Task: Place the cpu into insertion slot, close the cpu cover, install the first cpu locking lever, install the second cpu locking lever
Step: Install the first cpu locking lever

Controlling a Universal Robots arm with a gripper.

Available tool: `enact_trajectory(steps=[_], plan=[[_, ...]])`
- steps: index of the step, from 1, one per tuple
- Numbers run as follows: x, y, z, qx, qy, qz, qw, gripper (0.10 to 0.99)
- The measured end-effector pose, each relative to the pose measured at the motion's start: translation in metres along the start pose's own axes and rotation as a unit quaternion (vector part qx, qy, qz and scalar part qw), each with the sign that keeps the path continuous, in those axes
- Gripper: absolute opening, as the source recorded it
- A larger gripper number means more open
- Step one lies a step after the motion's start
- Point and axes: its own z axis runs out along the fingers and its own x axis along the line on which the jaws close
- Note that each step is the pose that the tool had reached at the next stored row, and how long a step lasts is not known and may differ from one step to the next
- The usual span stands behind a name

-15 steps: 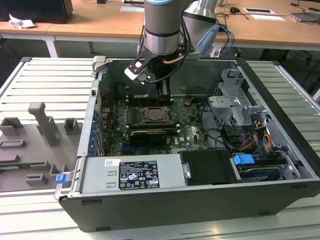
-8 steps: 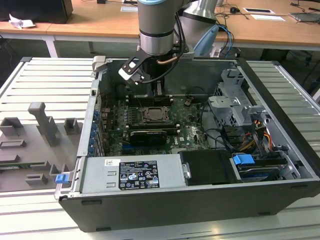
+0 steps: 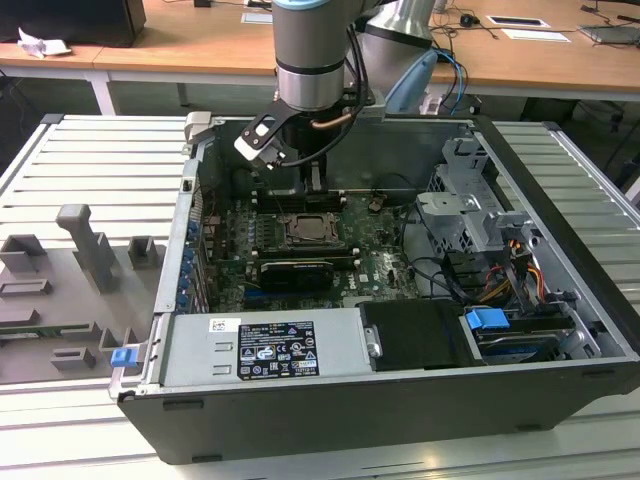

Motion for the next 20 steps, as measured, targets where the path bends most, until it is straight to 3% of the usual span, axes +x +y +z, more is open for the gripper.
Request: enact_trajectory(steps=[11,18,20], plan=[[0.0000,-0.0006,-0.0012,0.0001,-0.0002,0.000,1.0000,0.106],[0.0003,0.0003,-0.0131,0.0000,0.0001,-0.001,1.0000,0.106],[0.0003,0.0003,-0.0132,0.0006,0.0017,-0.024,0.9997,0.106]])
